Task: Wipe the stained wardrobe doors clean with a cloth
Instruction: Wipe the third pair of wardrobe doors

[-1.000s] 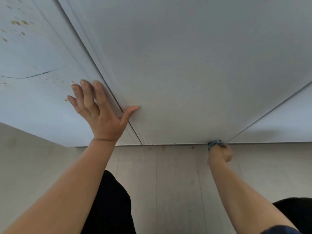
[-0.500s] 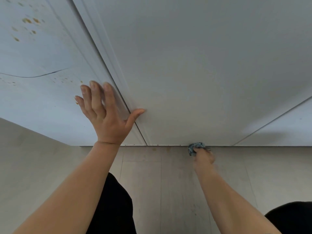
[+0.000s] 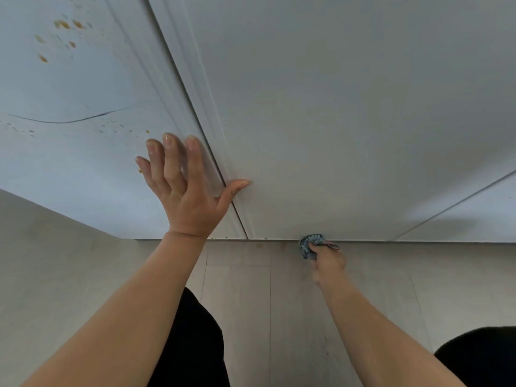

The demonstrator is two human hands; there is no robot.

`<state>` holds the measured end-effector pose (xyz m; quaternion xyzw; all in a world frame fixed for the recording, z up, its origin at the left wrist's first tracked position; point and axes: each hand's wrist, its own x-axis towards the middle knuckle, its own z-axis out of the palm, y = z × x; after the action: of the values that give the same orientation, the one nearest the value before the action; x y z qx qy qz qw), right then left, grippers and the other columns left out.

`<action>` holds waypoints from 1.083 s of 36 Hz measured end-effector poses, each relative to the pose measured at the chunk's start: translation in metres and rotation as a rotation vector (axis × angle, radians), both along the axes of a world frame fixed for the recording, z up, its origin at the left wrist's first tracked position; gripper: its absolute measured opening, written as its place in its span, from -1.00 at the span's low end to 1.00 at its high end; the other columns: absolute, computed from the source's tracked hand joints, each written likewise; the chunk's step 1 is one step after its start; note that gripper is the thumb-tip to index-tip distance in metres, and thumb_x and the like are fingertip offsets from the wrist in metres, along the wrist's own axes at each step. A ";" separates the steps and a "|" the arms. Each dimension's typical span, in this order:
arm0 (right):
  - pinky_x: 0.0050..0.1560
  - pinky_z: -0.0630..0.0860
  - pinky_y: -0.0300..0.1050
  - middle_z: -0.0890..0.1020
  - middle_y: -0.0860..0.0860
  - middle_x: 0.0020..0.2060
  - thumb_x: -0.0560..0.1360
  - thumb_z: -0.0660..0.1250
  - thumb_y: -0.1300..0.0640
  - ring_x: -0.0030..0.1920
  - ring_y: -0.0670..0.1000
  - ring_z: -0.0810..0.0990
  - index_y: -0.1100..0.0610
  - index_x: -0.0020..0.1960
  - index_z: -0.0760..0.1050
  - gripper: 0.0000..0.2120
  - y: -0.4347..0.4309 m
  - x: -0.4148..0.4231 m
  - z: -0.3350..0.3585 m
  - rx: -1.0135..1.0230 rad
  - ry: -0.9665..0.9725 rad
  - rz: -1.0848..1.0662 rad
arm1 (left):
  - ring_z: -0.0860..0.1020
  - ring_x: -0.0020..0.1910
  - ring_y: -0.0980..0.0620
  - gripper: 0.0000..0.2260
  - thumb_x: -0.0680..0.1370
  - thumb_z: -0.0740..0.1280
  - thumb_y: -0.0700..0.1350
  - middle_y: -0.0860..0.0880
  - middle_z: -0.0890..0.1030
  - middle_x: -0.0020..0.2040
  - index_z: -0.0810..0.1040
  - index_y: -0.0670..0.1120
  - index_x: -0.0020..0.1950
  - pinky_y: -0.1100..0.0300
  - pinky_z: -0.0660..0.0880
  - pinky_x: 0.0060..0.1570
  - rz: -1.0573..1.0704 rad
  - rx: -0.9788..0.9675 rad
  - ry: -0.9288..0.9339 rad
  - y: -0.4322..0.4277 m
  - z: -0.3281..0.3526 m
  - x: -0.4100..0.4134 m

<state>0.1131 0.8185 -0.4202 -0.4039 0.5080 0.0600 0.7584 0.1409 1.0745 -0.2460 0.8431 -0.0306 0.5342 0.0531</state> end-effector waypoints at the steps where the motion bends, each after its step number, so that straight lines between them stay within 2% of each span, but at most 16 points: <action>1: -0.42 0.45 -0.21 0.58 0.14 -0.19 0.43 0.46 0.41 -0.43 -0.08 0.53 0.14 -0.18 0.49 -0.76 -0.006 0.000 0.000 0.006 0.007 -0.042 | -0.19 0.69 0.00 0.04 0.49 0.35 0.46 -0.10 -0.10 0.70 -0.09 0.00 0.72 -0.14 -0.16 0.64 0.000 -0.006 0.005 0.000 0.000 -0.001; 2: -0.53 0.38 -0.28 0.55 0.16 -0.23 0.45 0.45 0.39 -0.52 -0.11 0.48 0.12 -0.23 0.46 -0.75 -0.012 0.002 -0.001 0.062 0.049 -0.113 | -0.20 0.69 0.00 0.04 0.49 0.35 0.46 -0.05 -0.14 0.71 -0.09 0.00 0.72 -0.14 -0.15 0.64 0.003 -0.005 0.008 -0.001 0.001 -0.001; 4: -0.63 0.29 -0.33 0.52 0.15 -0.25 0.50 0.40 0.38 -0.54 -0.09 0.44 0.12 -0.24 0.42 -0.73 -0.013 0.003 -0.001 -0.021 0.058 -0.120 | -0.19 0.69 0.00 0.04 0.50 0.35 0.46 0.05 -0.19 0.71 -0.09 -0.01 0.72 -0.15 -0.14 0.64 0.015 0.003 0.013 -0.002 0.001 -0.002; 6: -0.52 0.41 -0.25 0.54 0.15 -0.16 0.54 0.32 0.41 -0.46 -0.07 0.50 0.11 -0.21 0.41 -0.73 0.002 0.005 0.000 -0.006 0.048 -0.092 | -0.19 0.69 0.00 0.02 0.51 0.33 0.46 0.08 -0.20 0.71 -0.10 0.01 0.72 -0.16 -0.13 0.63 0.006 -0.002 0.020 -0.003 0.001 -0.003; 8: -0.29 0.51 -0.12 0.58 0.11 -0.14 0.50 0.36 0.47 -0.30 -0.03 0.55 0.14 -0.16 0.44 -0.74 0.026 0.002 0.000 0.053 0.056 -0.021 | -0.21 0.69 0.01 -0.02 0.54 0.30 0.45 0.09 -0.22 0.70 -0.12 0.02 0.72 -0.15 -0.14 0.63 -0.007 -0.005 0.025 -0.003 0.002 -0.003; 12: 0.02 0.54 -0.04 0.61 0.15 -0.08 0.41 0.42 0.53 -0.17 0.03 0.58 0.22 -0.11 0.48 -0.75 0.051 -0.004 -0.004 0.131 0.008 -0.006 | -0.26 0.68 0.02 -0.16 0.63 0.21 0.35 0.10 -0.26 0.70 -0.15 0.04 0.72 -0.14 -0.21 0.61 -0.055 0.005 0.039 -0.001 0.002 -0.004; 15: 0.01 0.56 -0.18 0.61 0.14 -0.02 0.45 0.40 0.50 -0.10 -0.01 0.57 0.22 -0.04 0.51 -0.76 0.038 -0.001 -0.012 0.187 -0.032 -0.179 | -0.28 0.67 0.02 -0.23 0.66 0.19 0.22 0.10 -0.27 0.69 -0.16 0.04 0.72 -0.13 -0.25 0.61 -0.080 0.000 0.074 0.001 0.002 -0.006; 18: 0.12 0.35 -0.40 0.60 0.11 0.09 0.52 0.36 0.42 -0.07 -0.26 0.52 0.03 0.09 0.49 -0.69 0.037 0.009 -0.010 0.399 -0.031 -0.366 | -0.29 0.67 0.01 -0.26 0.68 0.17 0.17 0.08 -0.29 0.69 -0.17 0.02 0.72 -0.13 -0.24 0.61 -0.075 0.020 0.095 0.001 0.004 -0.009; 20: 0.10 0.42 -0.29 0.60 0.02 -0.04 0.52 0.34 0.44 0.04 -0.10 0.55 0.03 0.05 0.50 -0.68 0.053 0.008 -0.018 0.359 -0.029 -0.261 | -0.29 0.67 0.01 -0.26 0.68 0.17 0.17 0.08 -0.30 0.69 -0.17 0.01 0.72 -0.13 -0.23 0.62 -0.066 0.030 0.106 0.001 0.006 -0.011; 21: 0.08 0.42 -0.34 0.57 -0.06 -0.13 0.52 0.34 0.44 0.09 -0.03 0.52 -0.01 0.02 0.49 -0.66 0.062 0.005 -0.015 0.382 -0.016 -0.222 | -0.28 0.67 0.00 -0.26 0.69 0.17 0.17 0.07 -0.30 0.69 -0.17 0.01 0.72 -0.12 -0.23 0.62 -0.059 0.030 0.110 0.000 0.007 -0.011; 23: 0.15 0.48 -0.30 0.57 -0.05 -0.15 0.49 0.35 0.46 0.04 0.01 0.55 0.06 0.01 0.52 -0.69 0.090 0.002 -0.012 0.282 0.009 -0.109 | -0.27 0.68 0.00 -0.27 0.69 0.16 0.18 0.07 -0.29 0.69 -0.16 0.00 0.72 -0.11 -0.22 0.63 -0.045 0.034 0.110 0.002 0.006 -0.012; 26: 0.07 0.58 -0.01 0.63 0.15 -0.07 0.43 0.39 0.54 -0.05 0.07 0.61 0.29 0.07 0.50 -0.72 0.104 -0.006 -0.009 0.232 0.004 -0.041 | -0.26 0.68 0.01 -0.27 0.70 0.17 0.21 0.08 -0.28 0.69 -0.15 0.02 0.72 -0.09 -0.21 0.63 -0.049 0.062 0.112 0.007 0.004 -0.013; 29: 0.12 0.55 -0.04 0.63 0.17 0.06 0.43 0.41 0.51 0.11 0.11 0.60 0.23 -0.06 0.48 -0.75 0.096 -0.006 -0.018 0.198 0.032 -0.024 | -0.25 0.68 0.00 -0.25 0.69 0.20 0.23 0.07 -0.27 0.70 -0.13 0.02 0.72 -0.09 -0.18 0.63 -0.039 0.080 0.124 0.012 0.005 -0.014; 31: 0.16 0.51 -0.06 0.63 0.12 0.06 0.46 0.36 0.50 0.12 0.07 0.57 0.18 -0.10 0.47 -0.76 0.097 -0.001 -0.019 0.201 0.072 -0.014 | -0.22 0.69 -0.01 -0.23 0.67 0.23 0.24 0.05 -0.25 0.70 -0.10 0.01 0.72 -0.09 -0.16 0.63 -0.026 0.102 0.121 0.015 0.005 -0.014; 34: 0.05 0.47 -0.09 0.59 0.07 -0.11 0.48 0.30 0.51 -0.02 0.02 0.53 0.21 -0.06 0.50 -0.78 0.117 0.003 -0.019 0.245 0.091 0.017 | -0.20 0.69 -0.02 -0.18 0.64 0.29 0.25 0.04 -0.23 0.71 -0.07 0.00 0.72 -0.09 -0.13 0.64 -0.028 0.135 0.118 0.018 0.005 -0.016; 39: -0.21 0.66 -0.04 0.66 0.20 -0.04 0.48 0.33 0.52 -0.03 0.11 0.65 0.31 0.04 0.54 -0.80 0.139 -0.006 -0.036 0.440 -0.006 0.035 | -0.21 0.69 -0.02 -0.17 0.64 0.29 0.27 0.04 -0.24 0.71 -0.09 0.02 0.72 -0.09 -0.13 0.64 -0.030 0.148 0.105 0.022 0.002 -0.014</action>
<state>0.1076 0.9571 -0.4564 -0.2374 0.4733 0.1815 0.8287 0.1273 1.0963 -0.2437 0.8711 -0.0800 0.4846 0.0001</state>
